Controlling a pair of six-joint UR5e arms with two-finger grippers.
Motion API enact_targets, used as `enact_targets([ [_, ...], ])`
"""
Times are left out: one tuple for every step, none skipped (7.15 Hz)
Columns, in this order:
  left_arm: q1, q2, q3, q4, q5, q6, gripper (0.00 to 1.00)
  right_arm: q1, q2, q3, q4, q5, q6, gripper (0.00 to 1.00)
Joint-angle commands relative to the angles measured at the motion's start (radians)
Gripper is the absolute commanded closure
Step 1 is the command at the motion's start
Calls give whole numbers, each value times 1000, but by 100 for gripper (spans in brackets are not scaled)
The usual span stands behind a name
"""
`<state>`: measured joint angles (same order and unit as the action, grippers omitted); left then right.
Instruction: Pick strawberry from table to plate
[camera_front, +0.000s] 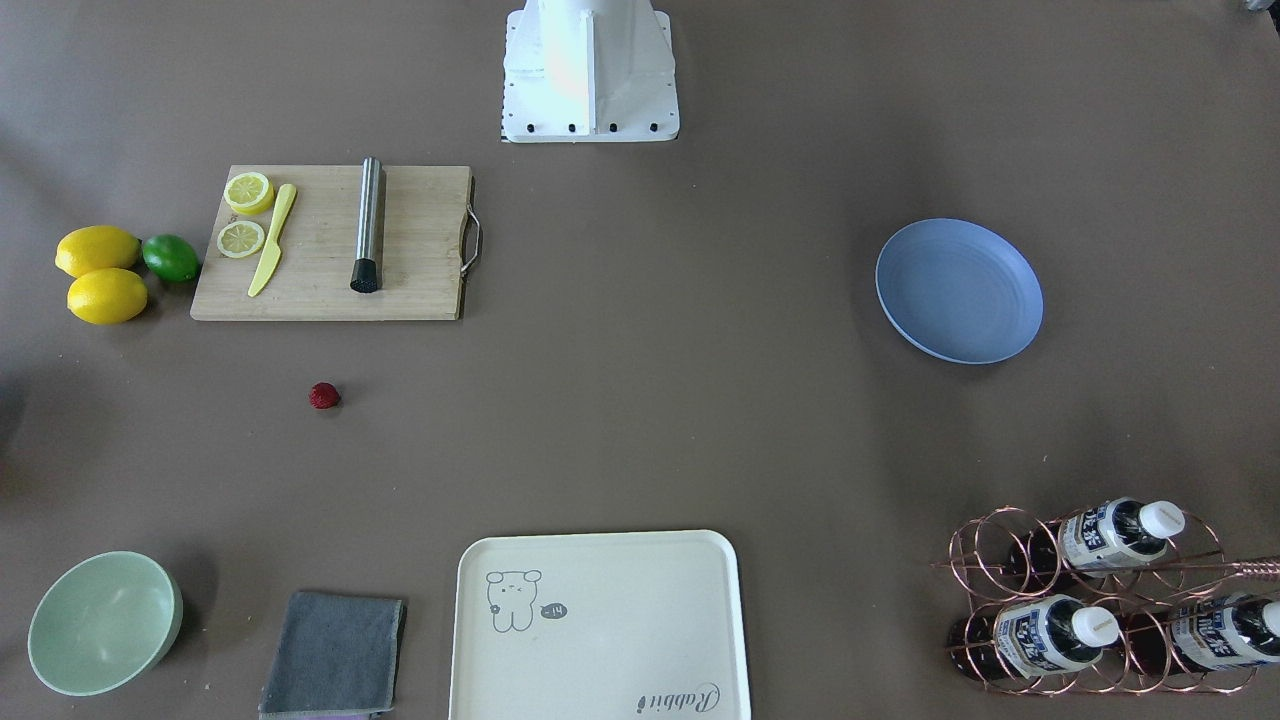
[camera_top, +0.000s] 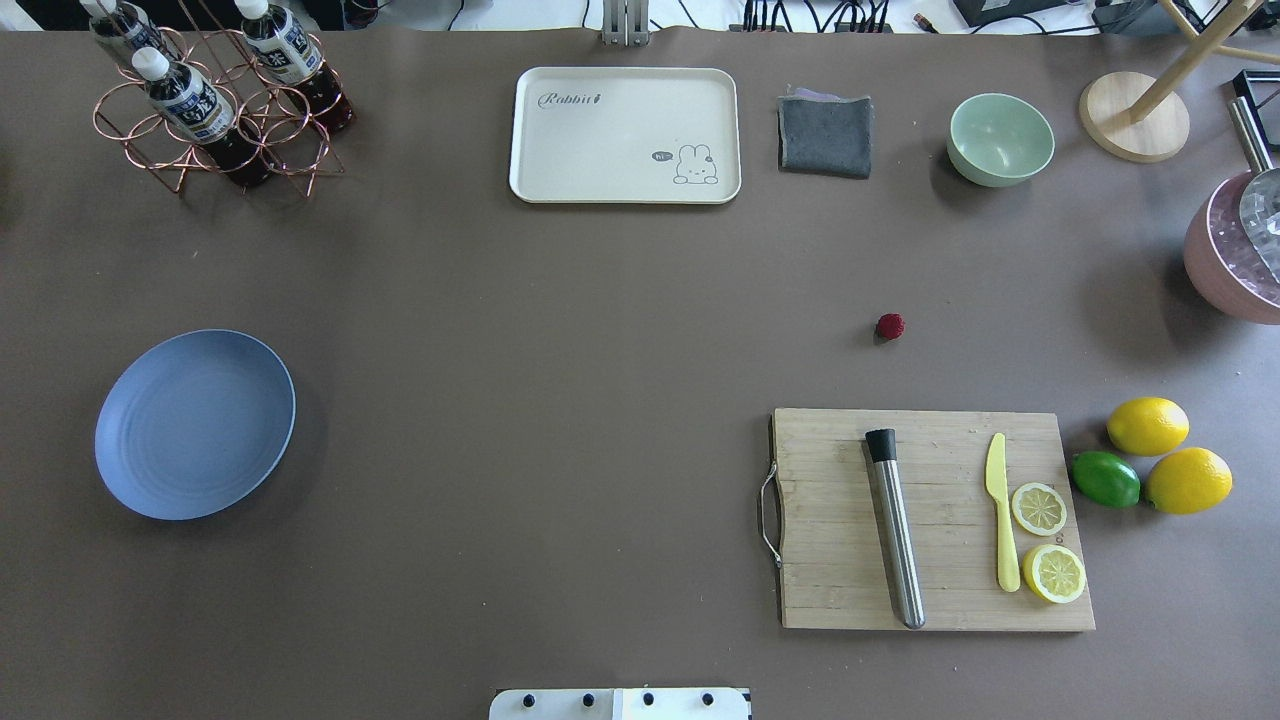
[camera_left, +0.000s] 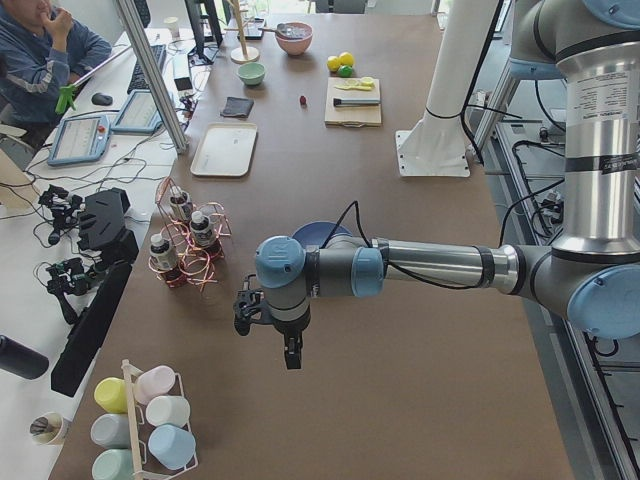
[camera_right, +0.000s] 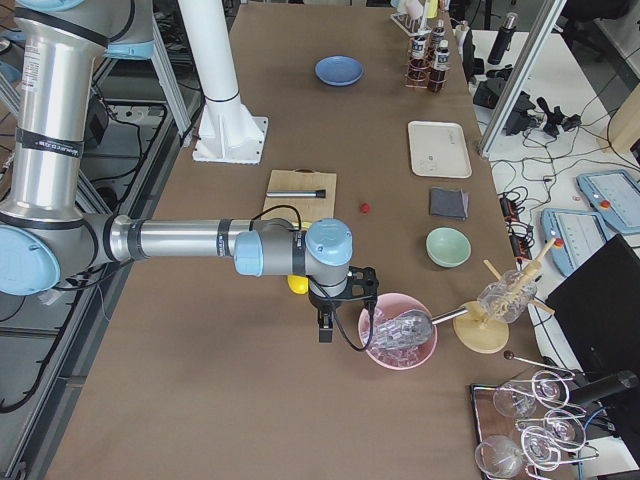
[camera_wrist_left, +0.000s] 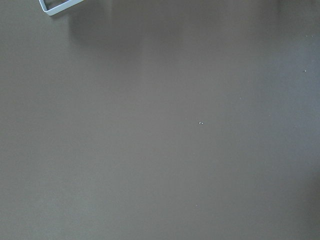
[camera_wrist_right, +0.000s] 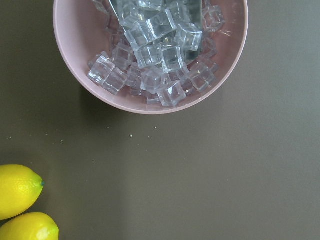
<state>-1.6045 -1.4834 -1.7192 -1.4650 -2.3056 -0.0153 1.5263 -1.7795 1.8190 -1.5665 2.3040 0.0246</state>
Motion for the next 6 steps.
enact_targets([
  [-2,0,-5,2,0,-2,0,0,0,0,5,2,0,0],
  [-3,0,-8,0,0,1,0,0,0,0,5,0,0,0],
  [-2,5,-10,0,0,3,0,0,0,0,5,2,0,0],
  [-2,5,-8,0,2,3,0,0,0,0,5,0,0,0],
  [-2,5,-16,0,2,3,0,0,0,0,5,2,0,0],
  [-3,8,-23,-8,0,3,0,0,0,0,5,2,0,0],
])
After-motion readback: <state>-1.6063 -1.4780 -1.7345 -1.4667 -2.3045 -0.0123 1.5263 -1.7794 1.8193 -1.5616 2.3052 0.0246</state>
